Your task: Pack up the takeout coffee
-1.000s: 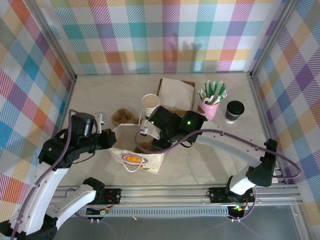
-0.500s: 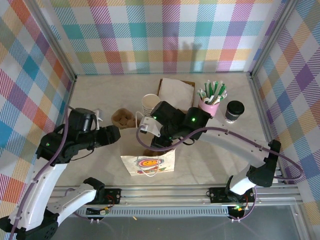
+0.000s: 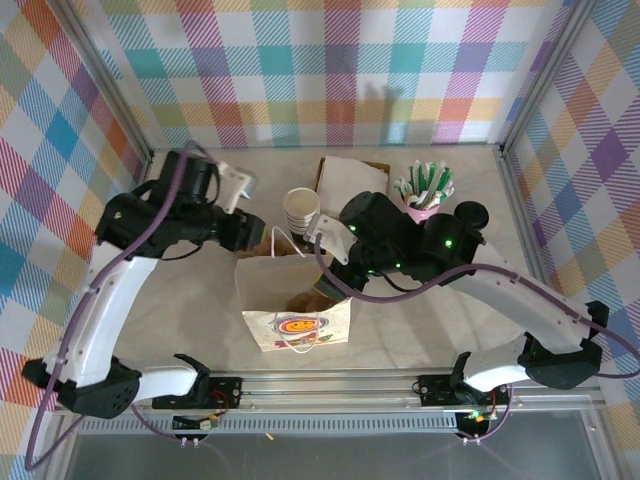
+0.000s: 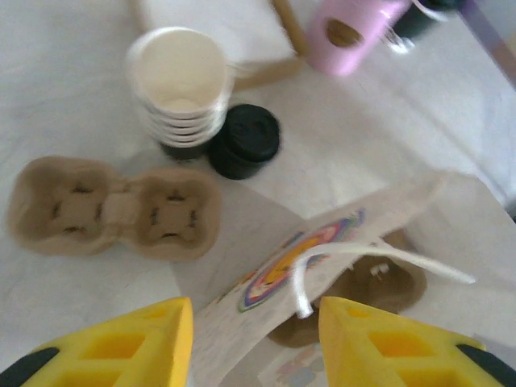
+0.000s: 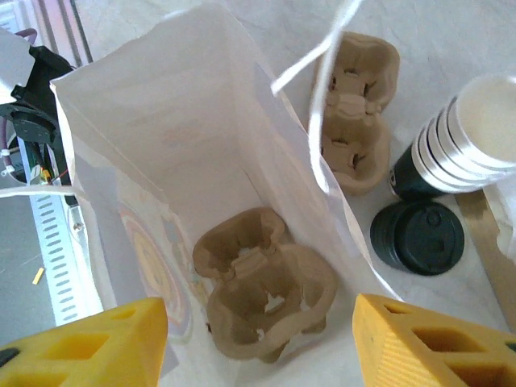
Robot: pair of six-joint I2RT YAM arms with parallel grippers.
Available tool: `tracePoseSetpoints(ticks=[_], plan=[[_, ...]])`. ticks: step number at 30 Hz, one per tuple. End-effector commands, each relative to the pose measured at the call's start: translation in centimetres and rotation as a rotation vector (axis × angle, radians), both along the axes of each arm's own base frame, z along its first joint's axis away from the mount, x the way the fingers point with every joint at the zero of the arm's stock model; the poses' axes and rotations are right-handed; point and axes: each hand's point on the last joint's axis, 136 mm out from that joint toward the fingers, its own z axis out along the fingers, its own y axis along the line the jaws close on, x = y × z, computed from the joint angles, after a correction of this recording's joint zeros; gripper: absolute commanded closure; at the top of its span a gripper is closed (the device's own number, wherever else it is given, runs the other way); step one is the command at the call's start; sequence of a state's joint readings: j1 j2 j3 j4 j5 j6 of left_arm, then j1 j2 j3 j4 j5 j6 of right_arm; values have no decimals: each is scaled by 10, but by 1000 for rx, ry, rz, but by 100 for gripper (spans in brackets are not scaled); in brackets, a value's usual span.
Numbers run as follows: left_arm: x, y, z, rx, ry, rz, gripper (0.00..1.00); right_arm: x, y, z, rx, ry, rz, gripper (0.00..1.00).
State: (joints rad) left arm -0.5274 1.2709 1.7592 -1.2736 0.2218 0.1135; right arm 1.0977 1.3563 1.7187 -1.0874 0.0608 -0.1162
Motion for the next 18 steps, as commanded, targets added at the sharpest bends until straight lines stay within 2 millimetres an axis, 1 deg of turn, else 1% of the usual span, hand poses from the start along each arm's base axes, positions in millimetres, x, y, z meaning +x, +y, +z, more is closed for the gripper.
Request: tracePoseSetpoints(ticks=[1,3,7,11,15,18], plan=[[-27,-30,12,35,-111,-327,57,-2,-23,-3,-12,57,-100,39],[-35,-39,3,86,-94,-429,58,-2,-32,-4,-6,69,-127,39],[-46,-47,-13,146,-40,-546,58,-3,-46,-5,-7,71,-158,39],[-42,-49,-28,184,-33,-576,54,-6,-52,-5,-5,76,-164,39],[-38,-50,-39,204,-48,-588,47,-13,-50,-9,-6,114,-144,38],[-34,-48,-49,229,-47,-585,44,-15,-48,-10,3,133,-142,38]])
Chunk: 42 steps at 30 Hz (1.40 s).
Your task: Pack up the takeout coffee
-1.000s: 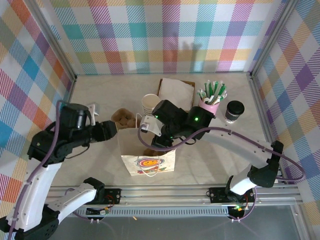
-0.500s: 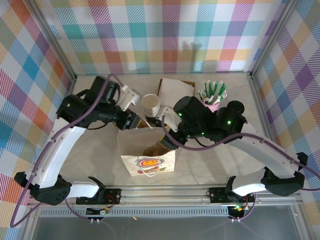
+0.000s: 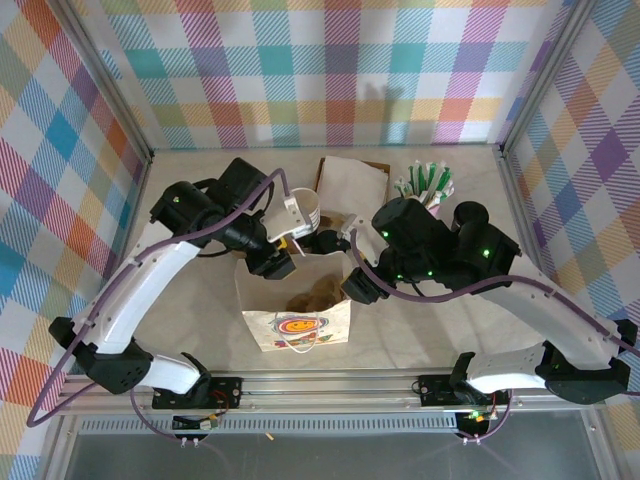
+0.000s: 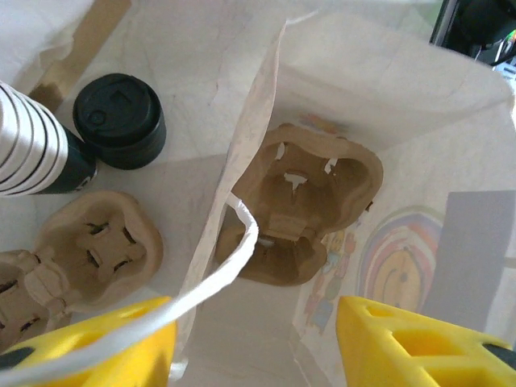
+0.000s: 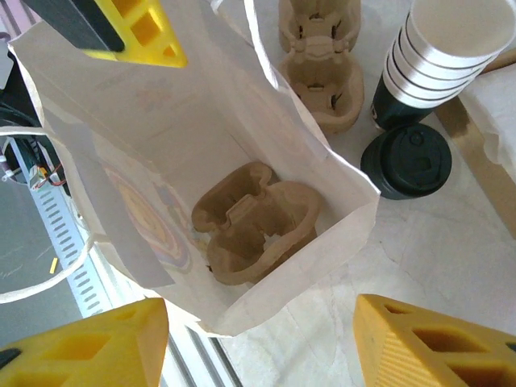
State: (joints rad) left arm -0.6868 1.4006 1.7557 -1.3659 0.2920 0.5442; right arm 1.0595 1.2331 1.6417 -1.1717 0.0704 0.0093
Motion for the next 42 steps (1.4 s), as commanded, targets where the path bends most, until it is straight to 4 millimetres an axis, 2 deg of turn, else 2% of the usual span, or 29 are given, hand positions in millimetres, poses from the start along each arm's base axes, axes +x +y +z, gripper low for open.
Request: tracePoseSetpoints(ticks=[1,6,15,17,21,23,28,31,33,35,38,42], plan=[[0,0,-6,23,-37,-43,43,-7,-3,-4,10,47,-6,38],[17,-4,-18,73,-33,-13,42,-9,-4,-1,25,49,-4,38],[30,-7,-25,129,-19,1,46,-11,-3,2,35,39,17,39],[30,-7,-25,128,-23,2,50,-11,-2,1,36,39,21,39],[25,-5,-19,114,-18,-2,67,-11,-1,1,38,34,27,39],[20,-2,-21,122,-4,-8,71,-10,-1,1,36,30,29,39],[16,9,-40,200,39,7,62,-10,-1,0,33,18,42,39],[20,8,-45,215,47,18,61,-11,0,0,31,17,55,39],[20,4,-46,210,54,17,65,-11,0,-1,27,17,57,39],[22,1,-46,208,60,25,74,-9,-2,-2,15,16,44,39],[24,-3,-44,191,77,72,98,-3,-8,-3,-8,9,0,38],[17,-12,-32,119,140,168,100,15,-26,-3,-44,-16,-123,37]])
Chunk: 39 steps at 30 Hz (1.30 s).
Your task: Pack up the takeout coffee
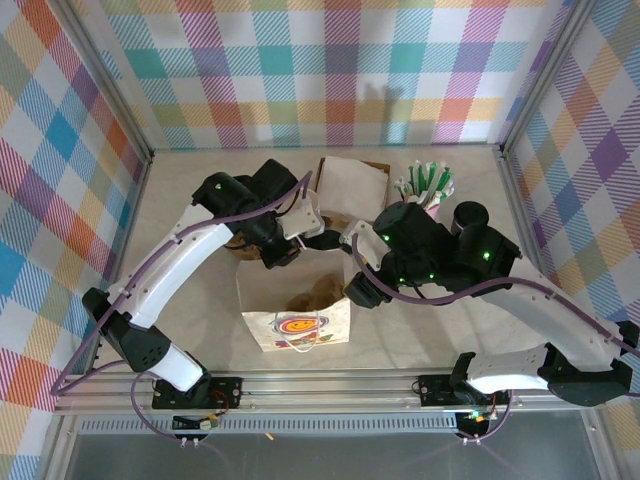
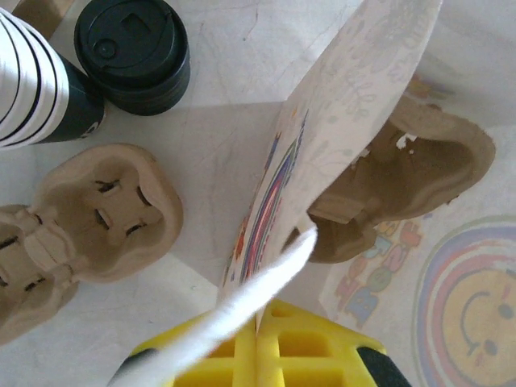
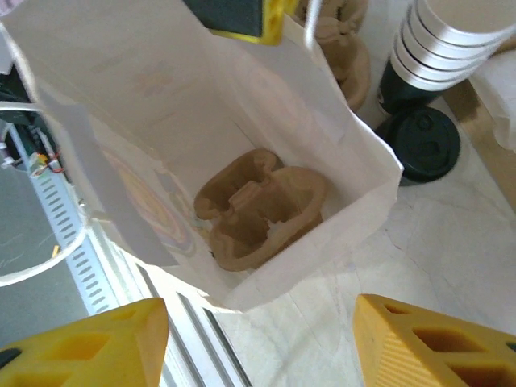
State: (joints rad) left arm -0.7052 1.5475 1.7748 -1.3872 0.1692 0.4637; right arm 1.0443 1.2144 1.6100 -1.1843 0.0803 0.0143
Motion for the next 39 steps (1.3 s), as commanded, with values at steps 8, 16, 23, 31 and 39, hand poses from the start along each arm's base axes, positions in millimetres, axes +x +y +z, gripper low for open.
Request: tracePoseSetpoints(ticks=[8,16,23,31,39], plan=[[-49,-33,26,-97,159,268,100,53,-69,3,24,49,-390,39],[-53,-35,19,-4,46,427,100,69,-84,0,-13,26,-450,39],[-50,-49,20,-148,92,567,100,62,-58,9,23,120,-324,45],[-46,-65,15,-314,200,794,100,47,-37,13,0,198,-257,57],[-48,-59,16,-376,257,926,100,36,-16,-6,-81,221,-247,58]])
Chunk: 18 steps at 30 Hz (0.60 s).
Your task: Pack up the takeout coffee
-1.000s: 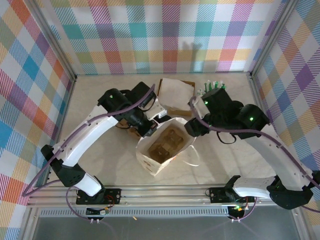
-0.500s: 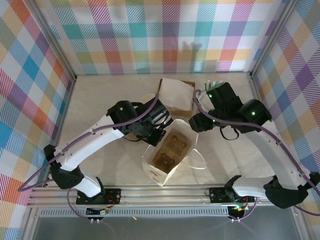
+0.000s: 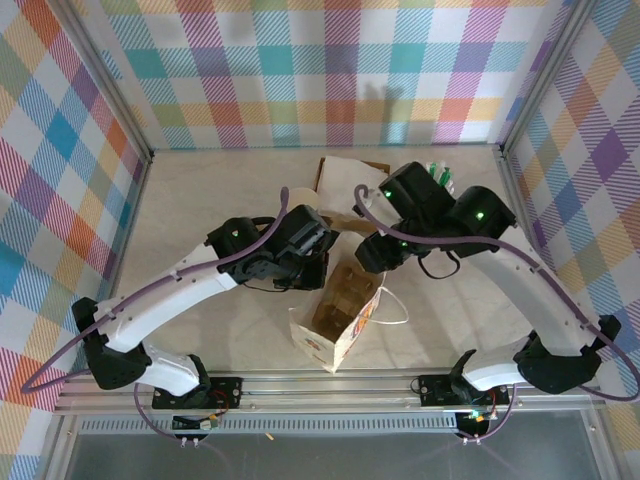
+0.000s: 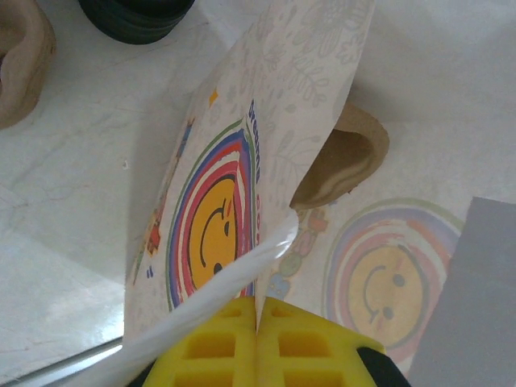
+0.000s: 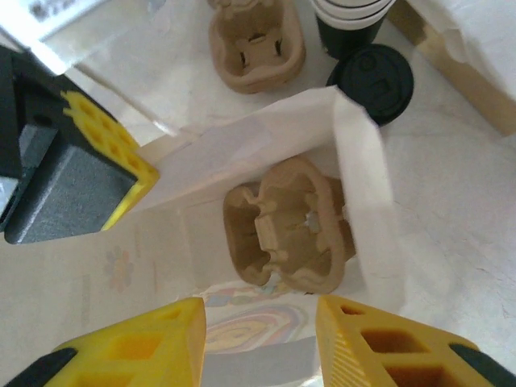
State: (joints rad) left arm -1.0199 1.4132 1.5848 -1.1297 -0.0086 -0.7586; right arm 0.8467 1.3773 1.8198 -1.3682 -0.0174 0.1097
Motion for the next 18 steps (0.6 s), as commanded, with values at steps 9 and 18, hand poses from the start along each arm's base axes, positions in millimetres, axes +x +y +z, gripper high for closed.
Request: tracePoseSetpoints(ticks=[9,18], plan=[[-9,1,16,-148,40,70,100,5,14,-26,-75,34,41,65],[-6,30,-5,-232,59,222,100,22,34,-50,-89,23,63,65]])
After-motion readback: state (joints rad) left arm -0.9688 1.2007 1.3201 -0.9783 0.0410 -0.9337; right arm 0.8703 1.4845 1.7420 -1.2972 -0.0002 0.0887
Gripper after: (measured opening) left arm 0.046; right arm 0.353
